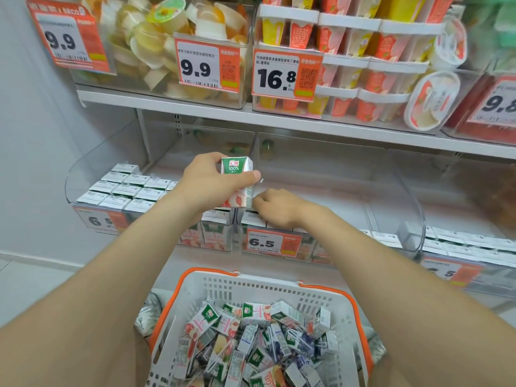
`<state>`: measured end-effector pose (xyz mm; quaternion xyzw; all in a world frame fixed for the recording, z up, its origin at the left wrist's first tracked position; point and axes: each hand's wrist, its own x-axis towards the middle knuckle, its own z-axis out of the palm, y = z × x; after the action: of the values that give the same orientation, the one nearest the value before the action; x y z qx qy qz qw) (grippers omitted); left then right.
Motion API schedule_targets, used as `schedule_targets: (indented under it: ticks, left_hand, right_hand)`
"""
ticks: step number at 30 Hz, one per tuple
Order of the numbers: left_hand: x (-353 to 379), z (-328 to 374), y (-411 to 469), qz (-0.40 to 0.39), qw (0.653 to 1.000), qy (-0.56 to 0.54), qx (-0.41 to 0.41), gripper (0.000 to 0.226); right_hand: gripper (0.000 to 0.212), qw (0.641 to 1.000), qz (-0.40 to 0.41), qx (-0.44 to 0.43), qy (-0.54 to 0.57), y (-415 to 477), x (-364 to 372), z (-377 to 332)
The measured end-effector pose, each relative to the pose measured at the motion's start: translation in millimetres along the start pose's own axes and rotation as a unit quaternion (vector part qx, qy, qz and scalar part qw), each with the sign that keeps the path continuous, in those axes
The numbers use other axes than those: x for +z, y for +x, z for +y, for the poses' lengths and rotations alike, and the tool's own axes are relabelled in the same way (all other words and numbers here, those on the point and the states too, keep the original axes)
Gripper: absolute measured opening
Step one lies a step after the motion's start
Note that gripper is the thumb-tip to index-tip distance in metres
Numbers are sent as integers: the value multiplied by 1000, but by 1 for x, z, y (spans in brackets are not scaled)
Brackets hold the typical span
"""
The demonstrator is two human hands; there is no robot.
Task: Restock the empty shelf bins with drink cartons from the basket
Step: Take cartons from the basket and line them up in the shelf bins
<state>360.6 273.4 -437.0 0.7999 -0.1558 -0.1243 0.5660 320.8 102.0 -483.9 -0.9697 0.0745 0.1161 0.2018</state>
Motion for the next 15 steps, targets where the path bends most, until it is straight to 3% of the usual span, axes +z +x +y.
schedule_targets:
  ticks: [5, 7, 9, 11, 12, 13, 15]
  left_hand:
    - [2, 2, 0, -3, 1000, -14, -6, 39]
    - [1, 1, 0, 2, 1000, -19, -3, 43]
    - [-1, 2, -1, 19, 1000, -7, 16, 52]
    - [-3, 5, -4, 54, 996, 44, 57, 63]
    - [-3, 8, -7, 73, 992, 72, 80, 65]
    - [-3, 10, -11, 88, 986, 92, 105, 64]
    - [-1, 15, -18, 86, 980, 86, 158, 57]
  right_hand:
    - [38, 1000, 22, -10, -12, 2, -3, 4]
    - [32, 996, 88, -23, -15, 0, -10, 2]
    - [32, 970, 218, -39, 97, -5, -23, -5]
    - [31, 902, 298, -59, 307, -15, -36, -16]
    - [31, 875, 290, -75, 380, -22, -40, -19]
    - [30, 873, 263, -98, 399, -29, -42, -21]
    - [23, 904, 220, -132, 342, -43, -40, -25]
